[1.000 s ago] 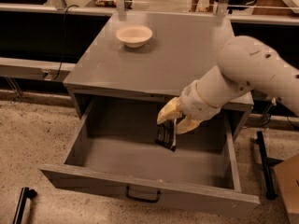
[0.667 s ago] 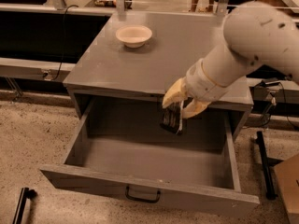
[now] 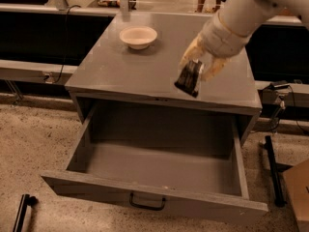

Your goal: Pick rxbar chocolate from top drawer and place on counter

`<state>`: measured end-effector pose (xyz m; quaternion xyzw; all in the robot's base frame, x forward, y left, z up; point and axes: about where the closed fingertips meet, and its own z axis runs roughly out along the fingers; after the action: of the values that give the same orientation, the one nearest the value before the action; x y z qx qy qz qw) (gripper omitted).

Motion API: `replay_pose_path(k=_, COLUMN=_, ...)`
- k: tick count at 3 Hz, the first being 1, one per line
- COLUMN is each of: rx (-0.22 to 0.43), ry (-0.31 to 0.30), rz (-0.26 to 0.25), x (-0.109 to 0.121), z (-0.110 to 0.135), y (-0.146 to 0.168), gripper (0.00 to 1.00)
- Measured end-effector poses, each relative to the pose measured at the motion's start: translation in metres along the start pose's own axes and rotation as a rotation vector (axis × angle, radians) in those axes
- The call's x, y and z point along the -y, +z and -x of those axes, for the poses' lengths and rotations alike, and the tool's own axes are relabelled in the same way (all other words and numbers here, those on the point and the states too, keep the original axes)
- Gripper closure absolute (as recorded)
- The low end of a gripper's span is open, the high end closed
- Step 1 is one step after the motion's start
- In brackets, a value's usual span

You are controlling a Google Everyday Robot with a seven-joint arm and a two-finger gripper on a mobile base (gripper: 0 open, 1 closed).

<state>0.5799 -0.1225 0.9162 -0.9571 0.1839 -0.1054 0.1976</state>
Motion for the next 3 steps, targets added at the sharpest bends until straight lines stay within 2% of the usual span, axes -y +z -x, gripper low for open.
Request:
replay_pose_path(k=1, rx=-0.034, ry=0.224, rz=-0.074, x=0.0, z=-0.047, y=-0.013, gripper=0.81)
replay_pose_path(k=2, rx=0.017, ry=0.442, rz=-0.107, x=-0.007, z=-0.078, y=0.005, gripper=0.59)
replay_pose_path(k=3, rx=0.072, ry=0.59, rz=-0.089, x=-0.007, z=-0.087, y=0.041, gripper=0.36)
